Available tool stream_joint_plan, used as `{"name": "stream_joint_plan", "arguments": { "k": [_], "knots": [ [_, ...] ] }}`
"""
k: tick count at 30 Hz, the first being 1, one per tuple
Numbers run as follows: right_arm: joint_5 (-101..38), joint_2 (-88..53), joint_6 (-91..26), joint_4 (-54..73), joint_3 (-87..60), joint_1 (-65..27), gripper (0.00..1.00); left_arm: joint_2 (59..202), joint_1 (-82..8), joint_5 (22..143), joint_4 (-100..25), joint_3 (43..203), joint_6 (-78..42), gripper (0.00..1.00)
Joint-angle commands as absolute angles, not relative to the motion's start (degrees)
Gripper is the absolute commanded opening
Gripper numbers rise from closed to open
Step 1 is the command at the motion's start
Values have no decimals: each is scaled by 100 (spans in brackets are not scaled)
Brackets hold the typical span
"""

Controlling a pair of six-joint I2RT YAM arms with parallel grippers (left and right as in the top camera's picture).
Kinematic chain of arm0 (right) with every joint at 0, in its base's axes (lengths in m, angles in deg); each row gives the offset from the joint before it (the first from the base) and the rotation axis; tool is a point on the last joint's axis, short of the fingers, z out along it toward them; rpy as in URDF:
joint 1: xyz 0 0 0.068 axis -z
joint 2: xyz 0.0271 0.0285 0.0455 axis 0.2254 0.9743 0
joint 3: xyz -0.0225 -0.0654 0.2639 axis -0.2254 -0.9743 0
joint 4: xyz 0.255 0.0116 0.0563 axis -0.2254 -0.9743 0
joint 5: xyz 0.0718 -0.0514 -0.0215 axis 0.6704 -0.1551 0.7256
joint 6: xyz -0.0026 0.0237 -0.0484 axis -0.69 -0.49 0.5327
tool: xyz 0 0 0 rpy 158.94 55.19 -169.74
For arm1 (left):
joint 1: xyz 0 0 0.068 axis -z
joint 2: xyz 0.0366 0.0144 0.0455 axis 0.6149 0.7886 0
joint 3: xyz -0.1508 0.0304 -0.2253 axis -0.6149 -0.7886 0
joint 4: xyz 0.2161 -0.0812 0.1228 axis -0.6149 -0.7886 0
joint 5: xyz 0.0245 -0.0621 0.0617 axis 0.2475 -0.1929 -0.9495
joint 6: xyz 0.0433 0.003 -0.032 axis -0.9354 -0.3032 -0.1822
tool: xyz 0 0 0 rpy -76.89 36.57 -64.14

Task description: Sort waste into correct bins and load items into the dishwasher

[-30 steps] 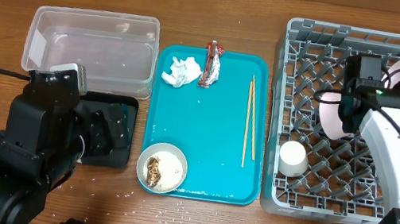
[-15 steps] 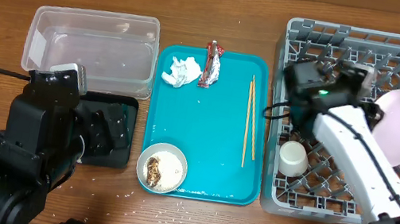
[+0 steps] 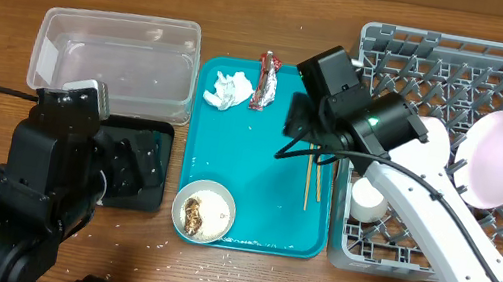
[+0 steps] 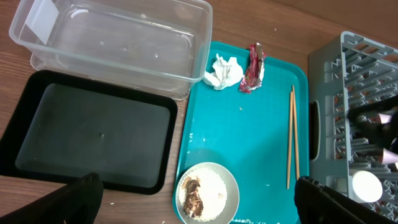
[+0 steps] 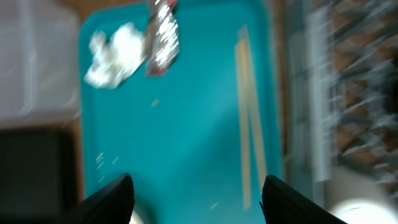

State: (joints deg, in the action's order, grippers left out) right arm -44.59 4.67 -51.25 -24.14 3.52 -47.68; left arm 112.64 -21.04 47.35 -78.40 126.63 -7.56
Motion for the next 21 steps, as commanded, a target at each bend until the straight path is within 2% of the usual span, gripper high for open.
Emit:
{"name": "stream_joint_plan", "arguments": {
  "k": [1, 6, 7, 9, 10, 17, 21],
  "knots": [
    [-3497, 673, -5097, -2630, 236, -4832, 68, 11258, -2066, 4643, -7840, 12737, -677, 100],
    [-3805, 706, -5073, -2814, 155, -4834, 69, 11258, -2066, 4641, -7840, 12737, -677, 100],
    [-3987, 721, -5048, -2766, 26, -4834, 65, 11258, -2066, 4643, -7840, 12737, -677, 100],
    [-4072, 782, -4797, -2429, -354, -4834, 48, 11258, -2066, 4643, -7840, 12737, -677, 100],
    [-4079, 852, -4609, -2145, -597, -4834, 43, 11258, -2066, 4643, -7840, 12737, -677, 100],
    [-5119, 1630, -4347, -748, -1397, -4810, 42, 11258, -2066, 4643, -7840, 12737, -677, 100],
    [-5128, 2104, -4347, -444, -1417, -4766, 42, 11258, -2066, 4641, -7840, 12737, -677, 100]
  ]
}}
